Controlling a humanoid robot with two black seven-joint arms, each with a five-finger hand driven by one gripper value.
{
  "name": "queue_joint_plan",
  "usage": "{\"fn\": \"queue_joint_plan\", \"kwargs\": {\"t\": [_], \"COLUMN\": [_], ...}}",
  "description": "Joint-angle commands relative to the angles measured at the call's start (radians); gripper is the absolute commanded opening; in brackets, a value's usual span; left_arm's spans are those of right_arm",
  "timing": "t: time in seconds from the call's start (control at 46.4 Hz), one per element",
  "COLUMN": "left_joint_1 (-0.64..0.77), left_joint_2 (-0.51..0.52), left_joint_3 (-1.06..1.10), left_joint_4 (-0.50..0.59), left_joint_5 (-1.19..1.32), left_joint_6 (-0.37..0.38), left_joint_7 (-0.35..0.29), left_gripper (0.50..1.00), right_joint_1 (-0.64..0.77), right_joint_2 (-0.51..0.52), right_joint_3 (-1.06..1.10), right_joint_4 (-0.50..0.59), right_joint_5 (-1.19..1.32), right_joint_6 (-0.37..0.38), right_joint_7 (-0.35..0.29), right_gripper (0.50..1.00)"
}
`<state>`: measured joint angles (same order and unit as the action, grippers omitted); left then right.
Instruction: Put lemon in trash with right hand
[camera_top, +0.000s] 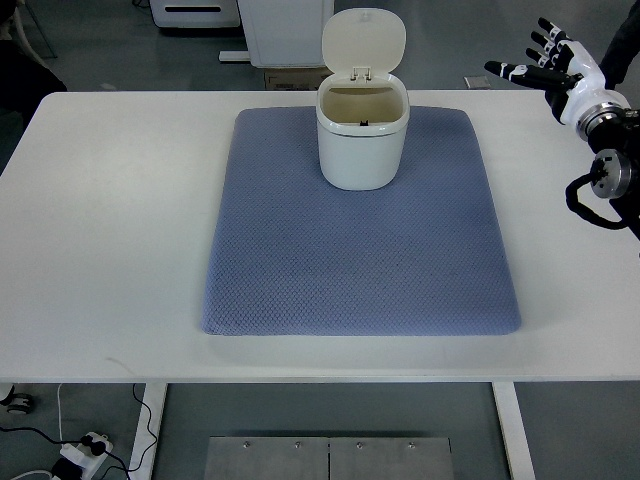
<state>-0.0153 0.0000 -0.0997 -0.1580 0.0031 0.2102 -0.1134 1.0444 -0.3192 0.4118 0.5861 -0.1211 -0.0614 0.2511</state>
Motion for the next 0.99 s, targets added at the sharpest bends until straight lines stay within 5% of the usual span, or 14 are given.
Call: {"fn": "queue_joint_plan", "kwargs": {"t": [0.0, 0.409, 0.754, 0.969], "left_joint_1": [0.0, 0.0, 0.0, 0.0], "left_joint_2": [0.0, 0.0, 0.0, 0.0], "left_joint_3": [0.0, 0.0, 0.0, 0.0], "left_joint_4": [0.0, 0.0, 0.0, 0.0], "left_joint_5": [0.0, 0.0, 0.0, 0.0], "left_joint_6": [0.0, 0.0, 0.0, 0.0], "left_joint_7": [0.0, 0.0, 0.0, 0.0], "left_gripper": [1.0, 1.0, 1.0, 1.0], "right_joint_1": [-0.035, -0.204, -0.257, -0.261], "right_joint_2": [0.008, 0.068, 0.071, 0.103], "right_joint_3": [0.024, 0.211, 0.343, 0.484], "right_joint_4": [0.0, 0.012, 0.021, 0.023], "right_joint_5": [0.0, 0.0, 0.012, 0.061], "right_joint_6": [0.0, 0.017, 0.141, 0.14], "right_joint_7": [0.0, 0.002, -0.122, -0.115], "right_gripper": [1.0, 1.0, 1.0, 1.0]}}
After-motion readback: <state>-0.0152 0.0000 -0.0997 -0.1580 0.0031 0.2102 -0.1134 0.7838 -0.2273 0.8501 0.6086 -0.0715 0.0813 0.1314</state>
